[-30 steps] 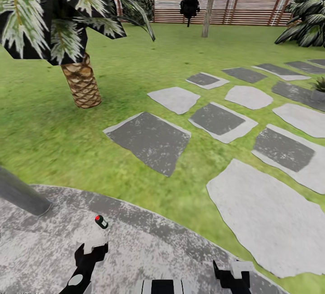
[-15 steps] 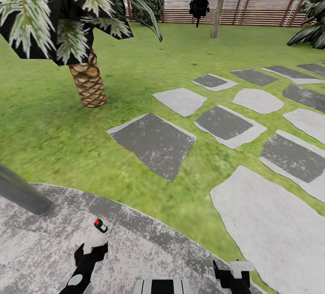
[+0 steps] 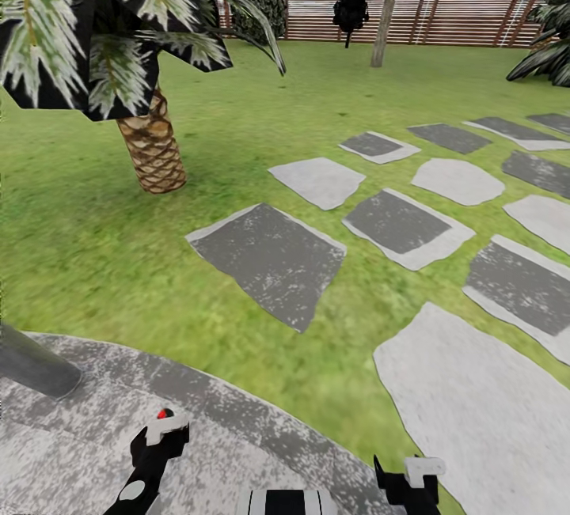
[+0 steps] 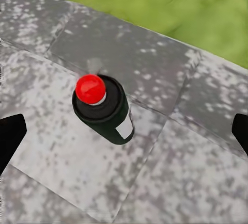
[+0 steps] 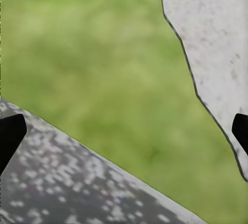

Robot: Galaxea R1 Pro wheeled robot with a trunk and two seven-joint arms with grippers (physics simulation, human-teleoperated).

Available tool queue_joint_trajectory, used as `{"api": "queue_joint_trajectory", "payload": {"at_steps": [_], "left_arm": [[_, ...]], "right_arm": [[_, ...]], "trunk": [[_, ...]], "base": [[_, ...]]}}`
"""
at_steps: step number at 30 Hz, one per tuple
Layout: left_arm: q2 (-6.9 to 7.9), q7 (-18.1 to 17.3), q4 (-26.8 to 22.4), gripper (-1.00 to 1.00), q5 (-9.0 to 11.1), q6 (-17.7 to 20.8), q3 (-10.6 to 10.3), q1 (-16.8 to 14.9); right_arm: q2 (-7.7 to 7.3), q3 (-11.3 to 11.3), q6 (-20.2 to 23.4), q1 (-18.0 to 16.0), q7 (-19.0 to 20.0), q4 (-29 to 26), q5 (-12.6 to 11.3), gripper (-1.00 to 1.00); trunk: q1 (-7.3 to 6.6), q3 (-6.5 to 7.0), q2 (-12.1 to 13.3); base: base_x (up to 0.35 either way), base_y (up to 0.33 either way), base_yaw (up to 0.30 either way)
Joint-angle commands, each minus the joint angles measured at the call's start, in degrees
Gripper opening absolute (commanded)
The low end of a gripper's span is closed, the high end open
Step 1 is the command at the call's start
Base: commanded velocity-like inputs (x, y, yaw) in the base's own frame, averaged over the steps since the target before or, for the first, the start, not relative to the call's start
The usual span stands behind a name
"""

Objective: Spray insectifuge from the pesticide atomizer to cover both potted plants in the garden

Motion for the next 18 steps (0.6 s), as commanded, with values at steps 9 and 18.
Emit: {"api": "queue_joint_trajectory", "payload": {"at_steps": [9,18], "left_arm": [[-0.01,0.1,0.1,1.0,0.1,-2.6,0.0,0.0],[-0.01,0.1,0.3,1.0,0.0,-3.6,-0.2,0.1]], "right_arm": [[0.01,0.0,-0.2,0.0,0.0,0.0,0.0,1.0],[0.01,-0.1,-0.2,0.0,-0.1,0.0,0.1,1.0]], "trunk": [[0.02,-0.26,0.0],[0.25,-2.73,-0.1]], "base": [[0.001,0.0,0.076],[0.0,0.0,0.001]]}}
